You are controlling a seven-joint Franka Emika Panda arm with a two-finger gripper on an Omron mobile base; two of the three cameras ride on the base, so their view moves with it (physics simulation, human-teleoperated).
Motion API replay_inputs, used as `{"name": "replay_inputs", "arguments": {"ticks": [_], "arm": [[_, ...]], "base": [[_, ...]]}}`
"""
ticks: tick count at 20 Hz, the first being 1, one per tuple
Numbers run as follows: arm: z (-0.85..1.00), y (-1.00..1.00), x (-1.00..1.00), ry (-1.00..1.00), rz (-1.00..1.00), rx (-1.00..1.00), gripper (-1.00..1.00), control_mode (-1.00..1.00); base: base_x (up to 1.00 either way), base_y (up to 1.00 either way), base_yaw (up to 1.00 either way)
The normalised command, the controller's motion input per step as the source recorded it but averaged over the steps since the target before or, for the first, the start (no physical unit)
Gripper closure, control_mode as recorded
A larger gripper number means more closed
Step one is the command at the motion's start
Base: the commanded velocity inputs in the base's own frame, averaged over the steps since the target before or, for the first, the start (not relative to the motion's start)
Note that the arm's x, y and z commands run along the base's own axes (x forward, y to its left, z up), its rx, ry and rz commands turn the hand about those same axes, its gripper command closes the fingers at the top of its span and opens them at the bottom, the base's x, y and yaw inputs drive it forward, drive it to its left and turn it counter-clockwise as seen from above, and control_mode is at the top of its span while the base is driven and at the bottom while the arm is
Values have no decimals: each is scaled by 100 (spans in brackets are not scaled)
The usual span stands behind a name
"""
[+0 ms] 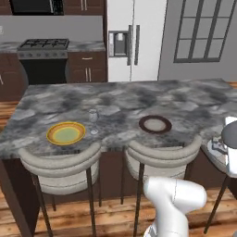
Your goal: Retrieve the wine glasses from the counter and place one next to each plate.
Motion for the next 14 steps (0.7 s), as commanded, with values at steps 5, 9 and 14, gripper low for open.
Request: {"name": "replay_inputs", "arguments": {"ticks": [5, 9, 14], "arm": [[0, 0, 0, 0, 0, 0, 100, 100], [0, 0, 0, 0, 0, 0, 100, 100], [0, 0, 0, 0, 0, 0, 100, 100]], "base": [[-32, -97, 0], [32, -36, 12], [76, -4, 5]]}}
